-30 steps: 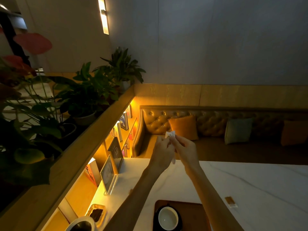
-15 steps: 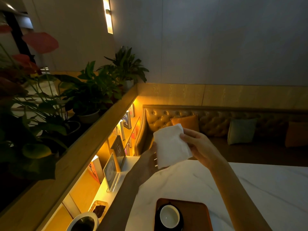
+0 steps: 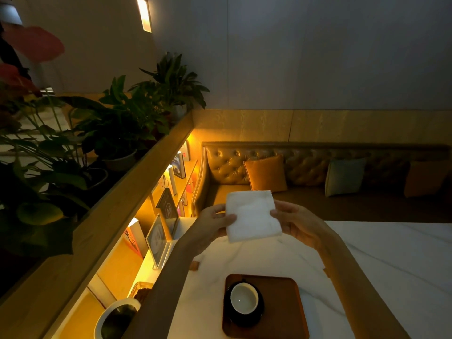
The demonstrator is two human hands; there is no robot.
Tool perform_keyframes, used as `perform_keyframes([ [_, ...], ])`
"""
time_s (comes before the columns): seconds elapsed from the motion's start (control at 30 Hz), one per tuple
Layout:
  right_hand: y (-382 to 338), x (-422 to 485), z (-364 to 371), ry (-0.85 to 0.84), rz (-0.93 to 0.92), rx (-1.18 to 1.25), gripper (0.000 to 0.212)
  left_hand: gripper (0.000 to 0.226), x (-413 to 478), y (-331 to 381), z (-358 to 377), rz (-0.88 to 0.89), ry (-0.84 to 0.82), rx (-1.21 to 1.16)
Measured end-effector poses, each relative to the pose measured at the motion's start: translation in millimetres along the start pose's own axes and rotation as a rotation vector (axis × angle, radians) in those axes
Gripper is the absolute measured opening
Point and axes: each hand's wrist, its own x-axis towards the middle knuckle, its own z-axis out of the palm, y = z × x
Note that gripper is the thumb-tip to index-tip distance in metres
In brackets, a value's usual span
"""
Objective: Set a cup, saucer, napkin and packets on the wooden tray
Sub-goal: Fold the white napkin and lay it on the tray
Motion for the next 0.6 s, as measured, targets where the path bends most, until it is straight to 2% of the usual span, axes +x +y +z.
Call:
perform_keyframes([
  [0.1,-1.8,-6.9,-3.6,-0.016,-0.009,-0.016,0.052,0.057,-3.0,2.6,-7.2,-0.002,-0.072,-0.067],
  [0.23,-12.2,-18.5,-3.3,-0.029,-0.109,-0.07,0.048,0.047,-7.3,10.9,-11.8,0.041,-0.17,-0.119],
  [0.43,-31.0,-33.8,8.7,0.003,-0.387,-0.189,0.023,0.033,-7.8,28.8,-3.4,0.296,-0.113,0.042],
  [0.6,-41.7,-38.4,9.6,0.038,-0.561,-0.417,0.021,0.057,-9.4,39.0,-2.5,0.426,-0.166,0.205],
])
